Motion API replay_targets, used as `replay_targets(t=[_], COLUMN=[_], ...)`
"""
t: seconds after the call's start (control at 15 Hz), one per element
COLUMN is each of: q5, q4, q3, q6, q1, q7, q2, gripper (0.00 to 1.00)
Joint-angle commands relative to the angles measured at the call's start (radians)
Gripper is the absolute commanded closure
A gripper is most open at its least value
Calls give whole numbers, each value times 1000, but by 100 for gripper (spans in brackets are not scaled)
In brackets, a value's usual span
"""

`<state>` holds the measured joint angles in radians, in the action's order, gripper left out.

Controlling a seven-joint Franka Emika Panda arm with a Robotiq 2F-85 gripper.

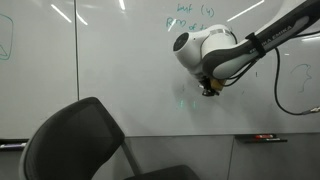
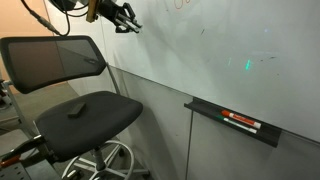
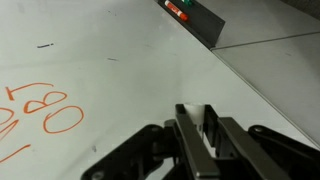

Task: Use the marker on the chair to draw on the whiteboard

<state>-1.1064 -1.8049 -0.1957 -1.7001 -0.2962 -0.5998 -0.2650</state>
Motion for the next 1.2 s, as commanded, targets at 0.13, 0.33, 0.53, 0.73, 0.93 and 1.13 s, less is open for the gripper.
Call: replay_targets(t=[0.13, 0.33, 0.53, 0.73, 0.93, 1.13], q5=[-60, -102, -155, -191, -200, -199], q4=[120, 158, 191, 217, 237, 249], q3=[6, 12, 19, 25, 27, 29], q6=[79, 97, 112, 125, 139, 145], q1=[-32, -41, -45, -44, -42, -43], q7=[8, 21, 31, 40, 45, 47], q2=[-100, -137, -164, -187, -209, -230], gripper=[90, 90, 90, 90, 90, 90])
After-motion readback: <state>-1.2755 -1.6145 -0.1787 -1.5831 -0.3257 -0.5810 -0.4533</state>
